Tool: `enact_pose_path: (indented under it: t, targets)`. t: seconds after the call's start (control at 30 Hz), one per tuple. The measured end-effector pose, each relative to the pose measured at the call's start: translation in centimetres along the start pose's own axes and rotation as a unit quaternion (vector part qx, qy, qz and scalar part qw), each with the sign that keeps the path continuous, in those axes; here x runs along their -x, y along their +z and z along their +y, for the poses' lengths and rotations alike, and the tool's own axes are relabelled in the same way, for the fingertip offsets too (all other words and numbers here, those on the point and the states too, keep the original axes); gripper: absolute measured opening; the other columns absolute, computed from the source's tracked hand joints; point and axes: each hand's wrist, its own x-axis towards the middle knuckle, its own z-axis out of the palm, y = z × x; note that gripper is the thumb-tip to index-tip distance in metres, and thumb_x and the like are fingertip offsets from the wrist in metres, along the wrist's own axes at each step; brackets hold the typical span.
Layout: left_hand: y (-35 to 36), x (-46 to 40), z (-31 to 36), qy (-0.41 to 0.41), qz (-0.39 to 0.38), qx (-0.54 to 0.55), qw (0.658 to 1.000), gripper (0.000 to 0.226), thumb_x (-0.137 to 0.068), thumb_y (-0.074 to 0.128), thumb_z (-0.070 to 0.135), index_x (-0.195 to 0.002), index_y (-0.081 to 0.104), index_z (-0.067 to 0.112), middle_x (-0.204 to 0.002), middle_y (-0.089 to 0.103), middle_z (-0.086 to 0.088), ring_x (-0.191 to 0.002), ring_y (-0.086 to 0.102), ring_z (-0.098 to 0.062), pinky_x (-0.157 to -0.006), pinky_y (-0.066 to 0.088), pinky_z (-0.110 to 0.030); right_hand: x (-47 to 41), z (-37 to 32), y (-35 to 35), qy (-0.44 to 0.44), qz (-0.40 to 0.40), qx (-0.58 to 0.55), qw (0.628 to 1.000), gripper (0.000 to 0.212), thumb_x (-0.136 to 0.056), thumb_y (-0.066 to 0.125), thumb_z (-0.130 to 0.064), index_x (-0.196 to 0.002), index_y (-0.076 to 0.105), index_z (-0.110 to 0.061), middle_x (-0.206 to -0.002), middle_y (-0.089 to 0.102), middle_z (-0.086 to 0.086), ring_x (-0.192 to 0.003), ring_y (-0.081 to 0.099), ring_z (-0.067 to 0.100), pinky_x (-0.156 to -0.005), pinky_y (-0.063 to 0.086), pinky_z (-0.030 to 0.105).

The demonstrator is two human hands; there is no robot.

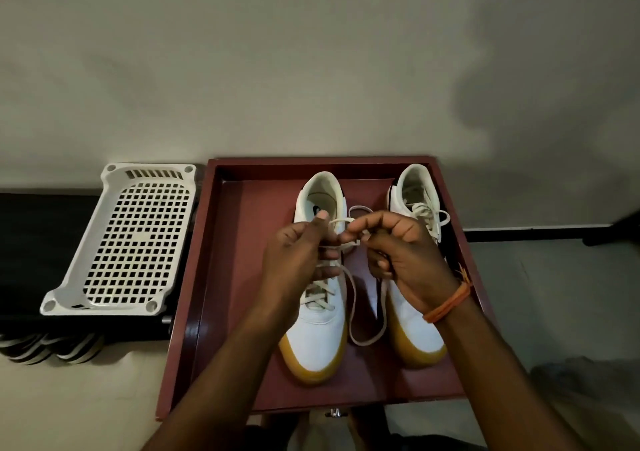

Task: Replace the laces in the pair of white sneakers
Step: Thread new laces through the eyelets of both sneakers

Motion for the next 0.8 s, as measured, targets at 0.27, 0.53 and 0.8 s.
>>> enact_pose_path:
  t: [0.27, 0.53, 0.8]
  targets:
    - [-1.5, -1.2, -0.1, -0.031, -0.053, 0.087, 0.994, 0.032, -0.092, 0.064, 0.01, -0.123, 0.058, 0.017, -0.093, 0.076, -0.004, -0.074, 0.065, -0.015, -0.069, 0.053, -0.029, 0.0, 0.1, 0.2, 0.019, -0.069, 0.07, 0.995, 0.023, -0.079, 0.049, -0.001, -0.099, 0.055, -0.008, -0.08, 0.072, 0.021, -0.039, 0.036, 0.011, -0.041, 0.032, 0.019]
    - [-2.1, -1.2, 0.1, 0.061, -0.103, 0.02, 0.993, 0.016, -0.084, 0.067, 0.003, -0.096, 0.074, 0.011, -0.089, 0.076, -0.005, -0.079, 0.07, -0.014, -0.075, 0.057, -0.027, 0.1, 0.8, 0.5, -0.014, -0.062, 0.039, 0.997, 0.027, -0.087, 0.068, -0.006, -0.114, 0.063, -0.003, -0.097, 0.074, 0.017, -0.091, 0.072, 0.028, -0.082, 0.058, 0.034]
    - [-3.4, -1.7, 0.4, 0.121, -0.131, -0.081, 0.981, 0.029, -0.074, 0.075, 0.011, -0.103, 0.075, 0.011, -0.092, 0.062, -0.003, -0.078, 0.058, -0.01, -0.068, 0.047, -0.016, 0.0, 1.5, 2.0, 0.071, -0.032, -0.116, 0.99, 0.032, -0.074, 0.067, -0.016, -0.103, 0.07, -0.001, -0.077, 0.07, 0.006, -0.071, 0.061, 0.016, -0.067, 0.054, 0.027]
